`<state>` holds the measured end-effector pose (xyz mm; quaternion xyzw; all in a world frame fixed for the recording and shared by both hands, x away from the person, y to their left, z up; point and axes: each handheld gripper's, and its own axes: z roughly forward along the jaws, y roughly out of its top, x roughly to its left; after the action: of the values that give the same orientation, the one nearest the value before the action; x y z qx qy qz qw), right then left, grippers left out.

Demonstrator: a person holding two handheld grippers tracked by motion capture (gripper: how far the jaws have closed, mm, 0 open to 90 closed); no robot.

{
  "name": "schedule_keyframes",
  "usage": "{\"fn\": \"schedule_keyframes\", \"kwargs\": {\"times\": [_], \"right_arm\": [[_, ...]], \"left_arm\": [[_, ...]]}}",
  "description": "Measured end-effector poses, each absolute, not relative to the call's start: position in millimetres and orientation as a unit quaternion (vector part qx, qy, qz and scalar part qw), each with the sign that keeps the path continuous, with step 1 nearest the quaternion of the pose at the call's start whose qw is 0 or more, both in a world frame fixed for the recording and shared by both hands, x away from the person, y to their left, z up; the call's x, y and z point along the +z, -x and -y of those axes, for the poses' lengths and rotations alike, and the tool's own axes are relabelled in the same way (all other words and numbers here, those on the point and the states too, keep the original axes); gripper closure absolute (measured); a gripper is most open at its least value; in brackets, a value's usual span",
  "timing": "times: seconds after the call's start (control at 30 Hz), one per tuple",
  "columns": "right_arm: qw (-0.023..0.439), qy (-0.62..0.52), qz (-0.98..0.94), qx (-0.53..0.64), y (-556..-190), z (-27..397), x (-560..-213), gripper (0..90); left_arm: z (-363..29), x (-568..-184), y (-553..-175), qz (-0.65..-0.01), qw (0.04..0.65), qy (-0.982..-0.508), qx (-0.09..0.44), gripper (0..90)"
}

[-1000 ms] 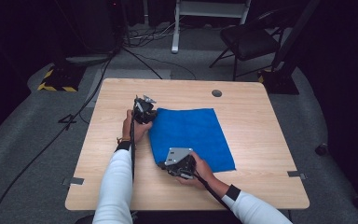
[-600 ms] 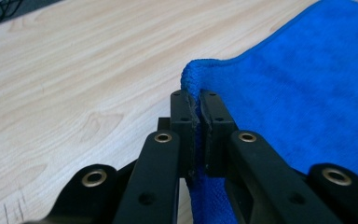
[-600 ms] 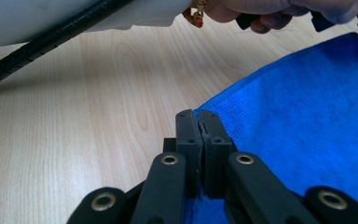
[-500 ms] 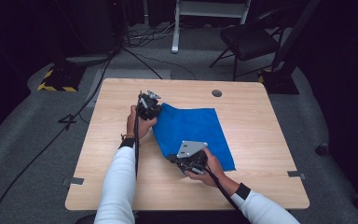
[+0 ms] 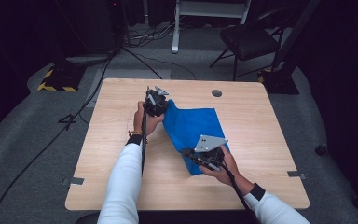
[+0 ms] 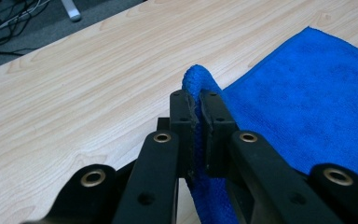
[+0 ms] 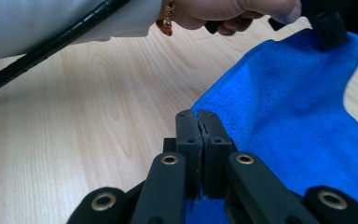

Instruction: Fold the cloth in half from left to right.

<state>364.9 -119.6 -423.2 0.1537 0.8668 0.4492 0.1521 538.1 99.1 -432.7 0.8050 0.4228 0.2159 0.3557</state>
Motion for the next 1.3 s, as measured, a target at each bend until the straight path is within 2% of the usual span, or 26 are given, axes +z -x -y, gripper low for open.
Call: {"fn": "schedule_keyframes", "kwargs": {"times": [0.5, 1.3], "right_arm": [[0.171, -0.183, -0.858, 0.449, -363, 163, -417, 88.1], [0.174, -0.241, -0.861, 0.413, -363, 227, -440, 87.4]], "left_arm": [[-60, -425, -545, -0.402, 0.361, -0.815, 0.212, 84.8], [27, -440, -558, -0.385, 0.332, -0.835, 0.209, 81.6]]}}
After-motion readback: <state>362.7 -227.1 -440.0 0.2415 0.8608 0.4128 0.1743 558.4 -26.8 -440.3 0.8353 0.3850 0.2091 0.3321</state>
